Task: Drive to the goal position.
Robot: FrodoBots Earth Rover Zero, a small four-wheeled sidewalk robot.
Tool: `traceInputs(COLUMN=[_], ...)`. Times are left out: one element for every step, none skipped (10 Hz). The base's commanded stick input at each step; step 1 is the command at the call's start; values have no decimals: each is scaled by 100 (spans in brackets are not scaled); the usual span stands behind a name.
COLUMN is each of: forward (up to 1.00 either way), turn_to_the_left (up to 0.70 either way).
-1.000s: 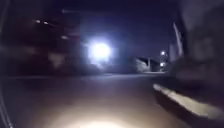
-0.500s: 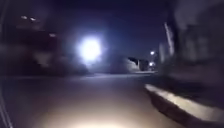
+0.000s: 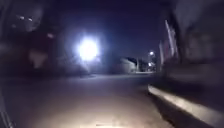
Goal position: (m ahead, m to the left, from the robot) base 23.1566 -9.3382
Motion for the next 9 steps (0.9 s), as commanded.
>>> traceInputs(forward=[70,70,70,70,70,70,70,70,70], turn_to_the_left=[2,2,2,2,2,2,2,2,2])
